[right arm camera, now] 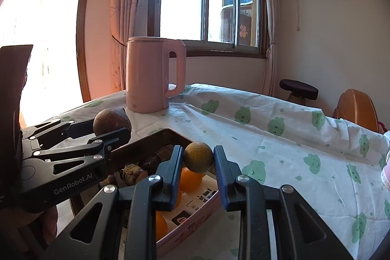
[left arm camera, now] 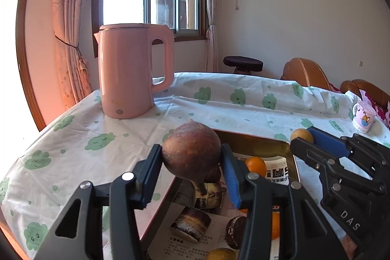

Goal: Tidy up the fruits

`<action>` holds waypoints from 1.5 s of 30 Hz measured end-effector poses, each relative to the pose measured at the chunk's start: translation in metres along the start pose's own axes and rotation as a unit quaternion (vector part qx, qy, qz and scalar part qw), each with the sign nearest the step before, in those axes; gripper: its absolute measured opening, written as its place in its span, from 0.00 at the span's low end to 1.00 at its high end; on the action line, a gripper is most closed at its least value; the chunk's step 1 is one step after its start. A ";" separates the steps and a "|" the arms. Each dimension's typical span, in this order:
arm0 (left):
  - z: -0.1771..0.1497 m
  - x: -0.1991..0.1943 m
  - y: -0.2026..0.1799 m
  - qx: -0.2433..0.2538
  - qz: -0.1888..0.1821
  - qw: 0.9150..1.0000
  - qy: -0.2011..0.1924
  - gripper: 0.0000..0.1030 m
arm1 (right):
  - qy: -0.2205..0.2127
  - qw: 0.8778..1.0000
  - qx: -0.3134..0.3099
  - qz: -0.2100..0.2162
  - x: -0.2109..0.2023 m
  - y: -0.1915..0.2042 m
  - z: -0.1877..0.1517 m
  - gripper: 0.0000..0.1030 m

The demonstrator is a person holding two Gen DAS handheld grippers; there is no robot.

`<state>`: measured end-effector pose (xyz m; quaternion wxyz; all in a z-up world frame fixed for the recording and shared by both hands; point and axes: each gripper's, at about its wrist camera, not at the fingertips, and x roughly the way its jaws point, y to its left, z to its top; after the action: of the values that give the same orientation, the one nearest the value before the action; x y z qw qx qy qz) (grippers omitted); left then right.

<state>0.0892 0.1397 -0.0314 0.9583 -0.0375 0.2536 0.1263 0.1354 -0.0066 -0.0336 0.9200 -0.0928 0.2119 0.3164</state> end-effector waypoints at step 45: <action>-0.014 -0.010 -0.004 0.003 0.011 0.999 -0.033 0.78 | 0.028 0.998 0.051 -0.029 0.006 -0.015 -0.014 0.73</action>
<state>0.0751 0.1313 -0.0383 0.9648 -0.0278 0.2226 0.1373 0.1446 -0.0197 -0.0484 0.9260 -0.0602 0.2504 0.2759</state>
